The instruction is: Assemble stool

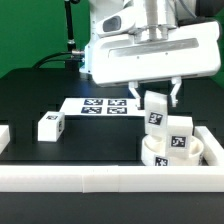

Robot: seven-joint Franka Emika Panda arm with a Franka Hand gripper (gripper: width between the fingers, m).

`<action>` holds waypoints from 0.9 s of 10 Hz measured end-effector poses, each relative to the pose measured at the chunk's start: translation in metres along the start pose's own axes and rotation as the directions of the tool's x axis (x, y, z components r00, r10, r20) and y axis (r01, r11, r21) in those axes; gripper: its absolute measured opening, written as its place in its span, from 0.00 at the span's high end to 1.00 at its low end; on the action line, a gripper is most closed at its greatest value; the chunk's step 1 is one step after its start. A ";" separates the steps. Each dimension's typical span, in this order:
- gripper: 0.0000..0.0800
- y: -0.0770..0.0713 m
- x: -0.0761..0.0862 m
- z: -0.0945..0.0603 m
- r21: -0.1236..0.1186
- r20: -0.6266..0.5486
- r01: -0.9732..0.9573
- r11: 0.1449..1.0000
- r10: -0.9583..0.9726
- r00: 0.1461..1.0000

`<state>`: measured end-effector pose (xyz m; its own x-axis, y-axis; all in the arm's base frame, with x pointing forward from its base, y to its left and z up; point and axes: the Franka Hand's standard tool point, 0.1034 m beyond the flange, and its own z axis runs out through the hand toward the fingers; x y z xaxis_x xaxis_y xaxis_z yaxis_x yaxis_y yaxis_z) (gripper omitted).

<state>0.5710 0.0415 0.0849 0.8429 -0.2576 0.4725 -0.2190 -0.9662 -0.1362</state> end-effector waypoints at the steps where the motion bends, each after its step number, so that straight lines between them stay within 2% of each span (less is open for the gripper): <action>1: 0.59 0.004 -0.001 -0.001 -0.003 -0.018 0.000 1.000 0.000 1.000; 2: 0.59 0.002 0.000 -0.001 -0.001 -0.016 0.000 1.000 0.000 1.000; 3: 0.52 0.002 -0.001 -0.001 -0.001 -0.016 0.000 1.000 0.000 1.000; 4: 0.52 0.003 -0.001 -0.001 -0.002 -0.015 0.000 1.000 0.000 1.000; 5: 0.30 0.003 -0.001 0.000 -0.002 -0.015 0.000 1.000 0.000 1.000; 6: 0.30 0.002 -0.002 0.000 0.000 -0.008 0.000 1.000 0.000 1.000; 7: 0.21 -0.004 -0.003 -0.003 0.021 0.063 -0.004 1.000 0.003 0.998; 8: 0.19 -0.010 0.004 -0.011 0.040 0.103 -0.007 0.999 0.003 0.995; 9: 0.19 -0.012 0.010 -0.017 0.049 0.121 -0.009 0.999 0.003 0.993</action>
Offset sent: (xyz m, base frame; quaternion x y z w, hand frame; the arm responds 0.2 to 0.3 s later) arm 0.0000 0.0000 0.0000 0.0000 0.0000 0.0000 1.0000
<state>0.5736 0.0503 0.1059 0.8955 -0.2572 0.3632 -0.2023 -0.9622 -0.1825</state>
